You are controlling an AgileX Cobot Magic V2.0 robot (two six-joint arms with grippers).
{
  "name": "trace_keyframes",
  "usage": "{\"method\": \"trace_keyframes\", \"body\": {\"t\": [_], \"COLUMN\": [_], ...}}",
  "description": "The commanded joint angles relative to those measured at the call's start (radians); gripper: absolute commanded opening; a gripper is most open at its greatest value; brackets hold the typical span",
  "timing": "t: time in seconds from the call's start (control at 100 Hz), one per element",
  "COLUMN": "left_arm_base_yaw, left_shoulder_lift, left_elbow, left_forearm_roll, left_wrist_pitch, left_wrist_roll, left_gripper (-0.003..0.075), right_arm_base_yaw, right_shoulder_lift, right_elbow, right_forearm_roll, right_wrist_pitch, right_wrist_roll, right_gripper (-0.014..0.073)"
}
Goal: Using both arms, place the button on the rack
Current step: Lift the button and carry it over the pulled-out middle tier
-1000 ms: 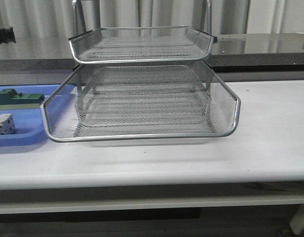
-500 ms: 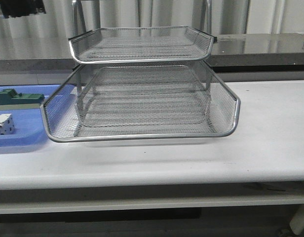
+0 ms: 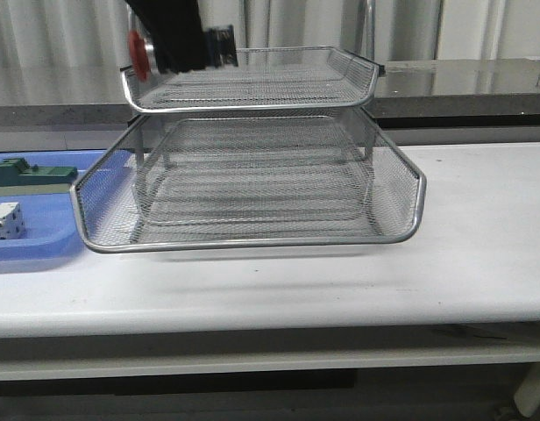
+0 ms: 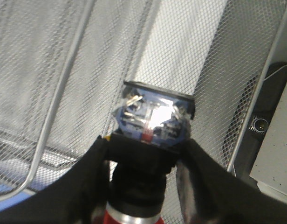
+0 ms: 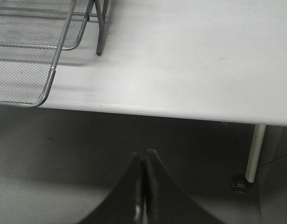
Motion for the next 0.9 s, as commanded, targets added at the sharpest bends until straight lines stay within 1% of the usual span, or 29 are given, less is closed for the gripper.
{"method": "trace_keyframes", "body": {"t": [0.0,0.2,0.4,0.53,0.56,0.63,0.82,0.89], "left_arm_base_yaw": [-0.026,-0.050,-0.050,-0.050,-0.050,-0.050,-0.050,-0.050], "left_shoulder_lift": [-0.011,0.074,0.120,0.126,0.126,0.128,0.136,0.141], "left_elbow": [-0.026,-0.026,-0.026,-0.026,-0.026,-0.026,-0.026,-0.026], "left_forearm_roll": [-0.016,-0.016,-0.016,-0.016,-0.016,-0.016,-0.016,-0.016], "left_wrist_pitch": [0.007,-0.001,-0.073,-0.087,-0.089,-0.089,-0.089,-0.089], "left_wrist_roll": [-0.012,-0.012,-0.012,-0.012,-0.012,-0.012,-0.012,-0.012], "left_gripper": [-0.0021,-0.0021,-0.0020,-0.0007,0.0008,0.0069,0.0306,0.0365], "right_arm_base_yaw": [-0.003,-0.003,-0.003,-0.003,-0.003,-0.003,-0.003,-0.003], "right_shoulder_lift": [0.001,0.001,0.001,0.001,0.001,0.001,0.001,0.001], "right_elbow": [-0.036,-0.036,-0.036,-0.036,-0.036,-0.036,-0.036,-0.036], "right_forearm_roll": [-0.007,-0.007,-0.007,-0.007,-0.007,-0.007,-0.007,-0.007], "right_wrist_pitch": [-0.056,-0.056,-0.056,-0.056,-0.056,-0.056,-0.056,-0.056], "right_wrist_roll": [-0.007,-0.007,-0.007,-0.007,-0.007,-0.007,-0.007,-0.007], "right_gripper": [-0.0068,-0.0068,-0.0068,-0.0068,-0.0068,-0.0068,-0.0068,-0.0068]}}
